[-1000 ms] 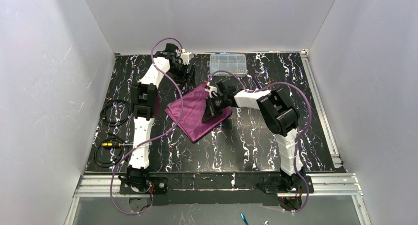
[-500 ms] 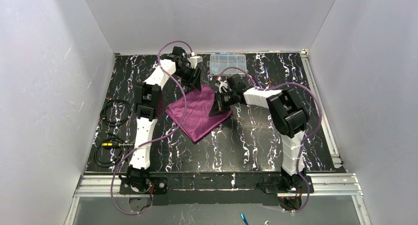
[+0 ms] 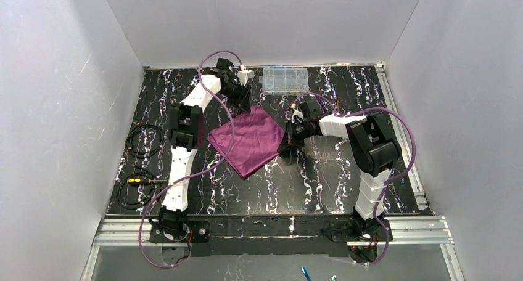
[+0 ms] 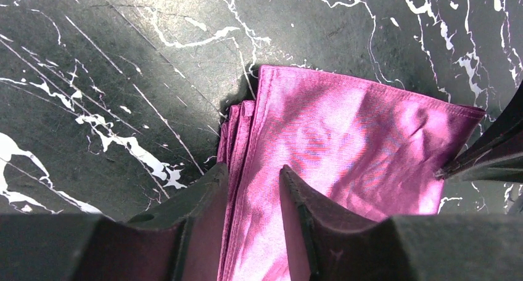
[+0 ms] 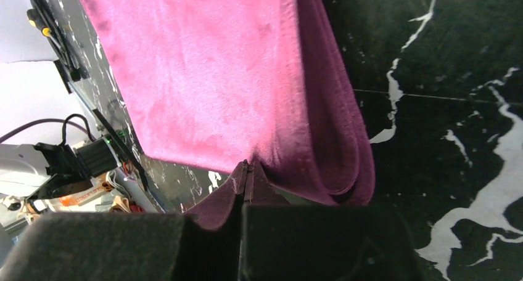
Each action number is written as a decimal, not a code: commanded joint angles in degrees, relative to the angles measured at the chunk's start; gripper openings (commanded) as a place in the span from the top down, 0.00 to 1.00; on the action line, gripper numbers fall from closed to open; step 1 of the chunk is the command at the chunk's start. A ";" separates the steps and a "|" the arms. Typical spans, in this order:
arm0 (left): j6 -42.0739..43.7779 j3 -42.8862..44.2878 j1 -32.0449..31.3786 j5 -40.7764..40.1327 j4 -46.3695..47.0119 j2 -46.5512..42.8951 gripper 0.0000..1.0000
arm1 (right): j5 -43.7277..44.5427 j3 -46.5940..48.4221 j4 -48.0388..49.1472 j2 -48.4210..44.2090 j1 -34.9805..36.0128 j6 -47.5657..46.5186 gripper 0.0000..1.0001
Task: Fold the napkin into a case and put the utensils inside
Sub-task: Smooth out the square-folded napkin at the center of the board, then pick up the top corner of the square folded napkin from the center of the board.
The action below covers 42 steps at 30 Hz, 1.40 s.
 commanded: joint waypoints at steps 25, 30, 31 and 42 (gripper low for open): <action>6.37 -7.00 -1.53 -3.47 2.76 -9.67 0.90 | 5.59 13.01 -12.48 5.57 -4.02 -8.47 0.99; 6.39 -12.31 -1.54 -6.53 5.15 -14.24 0.90 | 6.53 19.24 -15.21 8.68 -4.38 -10.10 0.99; 6.50 -13.56 -1.51 -7.48 5.78 -15.13 0.90 | 6.65 20.01 -15.47 9.04 -4.39 -10.24 0.99; 6.61 -21.78 -1.58 -9.50 10.74 -19.80 0.85 | 5.53 19.19 -13.93 6.84 -2.40 -7.84 0.99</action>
